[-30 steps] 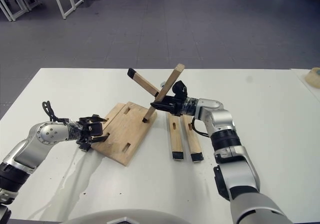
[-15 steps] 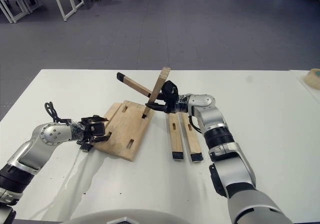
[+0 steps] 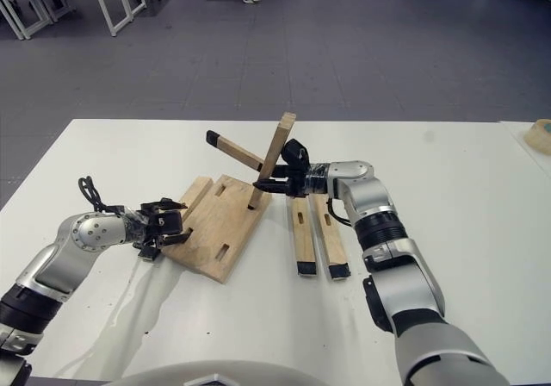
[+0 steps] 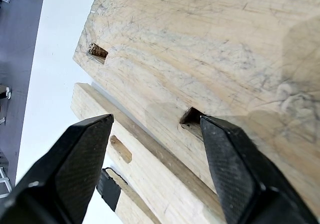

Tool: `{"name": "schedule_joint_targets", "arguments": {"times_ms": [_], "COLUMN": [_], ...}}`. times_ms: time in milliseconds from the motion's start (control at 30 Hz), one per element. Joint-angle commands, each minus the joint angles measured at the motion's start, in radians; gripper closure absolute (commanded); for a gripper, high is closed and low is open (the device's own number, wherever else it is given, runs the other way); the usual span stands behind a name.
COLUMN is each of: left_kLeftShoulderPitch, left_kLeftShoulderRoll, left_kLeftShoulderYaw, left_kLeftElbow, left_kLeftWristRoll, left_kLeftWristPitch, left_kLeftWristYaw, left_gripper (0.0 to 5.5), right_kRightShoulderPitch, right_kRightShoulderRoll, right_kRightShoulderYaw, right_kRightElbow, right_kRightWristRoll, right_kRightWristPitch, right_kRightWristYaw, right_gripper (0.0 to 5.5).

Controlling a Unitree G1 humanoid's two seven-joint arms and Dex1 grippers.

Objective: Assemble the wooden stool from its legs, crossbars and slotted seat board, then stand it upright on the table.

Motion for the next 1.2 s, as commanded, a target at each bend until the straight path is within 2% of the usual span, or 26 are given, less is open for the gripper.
{"name": "schedule_joint_targets", "arguments": {"times_ms": [33, 167, 300, 500, 767, 1000, 1200], "left_kLeftShoulderPitch": [0.034, 0.041, 0.030, 0.053, 0.066, 0.073, 0.065], "left_kLeftShoulderRoll": [-0.048, -0.050, -0.058, -0.067, -0.074, -0.086, -0.087], "left_kLeftShoulderYaw": [-0.042, -0.041, -0.043, -0.040, -0.040, -0.042, -0.043], "left_kLeftElbow": [-0.008, -0.010, -0.007, -0.033, -0.049, -0.049, -0.041], "left_kLeftWristRoll": [0.000, 0.001, 0.005, 0.007, 0.011, 0.018, 0.018], "left_kLeftWristPitch": [0.022, 0.028, 0.032, 0.051, 0.058, 0.059, 0.054], "left_kLeftWristYaw": [-0.016, -0.020, -0.022, -0.014, -0.013, -0.002, -0.006], "left_gripper": [2.30, 2.30, 2.30, 2.30, 2.30, 2.30, 2.30], "right_kRightShoulderPitch": [0.120, 0.054, 0.057, 0.220, 0.235, 0.065, 0.002], "right_kRightShoulderRoll": [0.032, 0.048, 0.031, 0.011, -0.019, 0.009, 0.032], "right_kRightShoulderYaw": [0.050, 0.003, 0.076, 0.132, 0.206, 0.077, 0.043], "right_kRightElbow": [0.135, 0.247, 0.261, 0.044, 0.080, 0.199, 0.305], "right_kRightWristRoll": [-0.094, -0.065, -0.159, -0.197, -0.276, -0.130, -0.093], "right_kRightWristPitch": [0.116, 0.211, 0.042, -0.090, -0.098, 0.017, 0.030], "right_kRightWristYaw": [-0.100, -0.117, -0.159, -0.238, -0.321, -0.292, -0.231], "right_gripper": [3.48, 3.48, 3.48, 3.48, 3.47, 3.47, 3.47]}}
